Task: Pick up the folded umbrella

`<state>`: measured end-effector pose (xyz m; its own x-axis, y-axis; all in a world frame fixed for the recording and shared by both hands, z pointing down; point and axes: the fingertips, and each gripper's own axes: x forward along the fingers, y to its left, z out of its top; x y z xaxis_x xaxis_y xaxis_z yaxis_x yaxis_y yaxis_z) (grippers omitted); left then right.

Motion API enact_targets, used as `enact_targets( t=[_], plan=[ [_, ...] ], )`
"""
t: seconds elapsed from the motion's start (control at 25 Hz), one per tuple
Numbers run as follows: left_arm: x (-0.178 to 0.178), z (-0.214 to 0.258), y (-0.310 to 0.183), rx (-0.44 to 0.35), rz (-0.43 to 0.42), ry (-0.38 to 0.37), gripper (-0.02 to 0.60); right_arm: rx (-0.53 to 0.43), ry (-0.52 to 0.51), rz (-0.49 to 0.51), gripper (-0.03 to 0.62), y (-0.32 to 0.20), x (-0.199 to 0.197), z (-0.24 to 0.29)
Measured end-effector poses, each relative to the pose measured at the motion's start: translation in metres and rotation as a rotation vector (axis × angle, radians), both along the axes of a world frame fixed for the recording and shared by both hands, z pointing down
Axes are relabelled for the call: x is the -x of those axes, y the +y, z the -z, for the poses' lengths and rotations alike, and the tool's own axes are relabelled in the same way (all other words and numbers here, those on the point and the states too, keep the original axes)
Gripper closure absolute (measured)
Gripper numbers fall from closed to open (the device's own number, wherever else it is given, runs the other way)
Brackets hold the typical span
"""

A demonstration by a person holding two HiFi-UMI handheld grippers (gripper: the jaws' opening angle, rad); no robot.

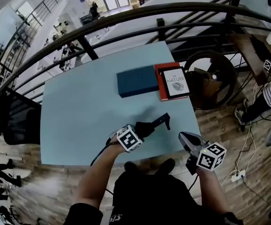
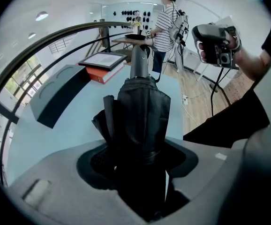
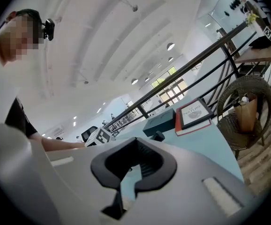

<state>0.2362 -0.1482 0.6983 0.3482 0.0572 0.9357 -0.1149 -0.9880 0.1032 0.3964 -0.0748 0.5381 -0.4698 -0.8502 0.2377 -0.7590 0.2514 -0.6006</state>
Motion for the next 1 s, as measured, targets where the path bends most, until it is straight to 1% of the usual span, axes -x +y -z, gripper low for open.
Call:
enact_targets(
  t=[0.16,0.28,0.4,0.52,0.64,0.8,1.0],
  plan=[
    [0.023,0.033,-0.008,-0.070,0.092,0.093,0.311,-0.021,0.010,0.035,0.592,-0.013,0.022,0.011],
    [0.047,0.054,-0.012,-0.075,0.151,0.152,0.311,-0.026,0.012,0.056,0.592,-0.025,0.048,0.016],
    [0.074,0.069,-0.018,-0.108,0.186,0.216,0.311,-0.029,0.024,0.101,0.592,-0.039,0.085,0.019],
    [0.109,0.077,-0.026,-0.129,0.226,0.251,0.311,-0.027,0.053,0.152,0.592,-0.054,0.126,0.020],
    [0.147,0.091,-0.031,-0.150,0.249,0.277,0.311,-0.032,0.058,0.184,0.592,-0.065,0.168,0.025],
    [0.197,0.113,-0.040,-0.169,0.299,0.341,0.311,-0.038,0.060,0.245,0.592,-0.078,0.229,0.034],
    [0.252,0.137,-0.054,-0.216,0.350,0.398,0.311,-0.059,0.071,0.292,0.592,-0.093,0.281,0.043]
  ],
)
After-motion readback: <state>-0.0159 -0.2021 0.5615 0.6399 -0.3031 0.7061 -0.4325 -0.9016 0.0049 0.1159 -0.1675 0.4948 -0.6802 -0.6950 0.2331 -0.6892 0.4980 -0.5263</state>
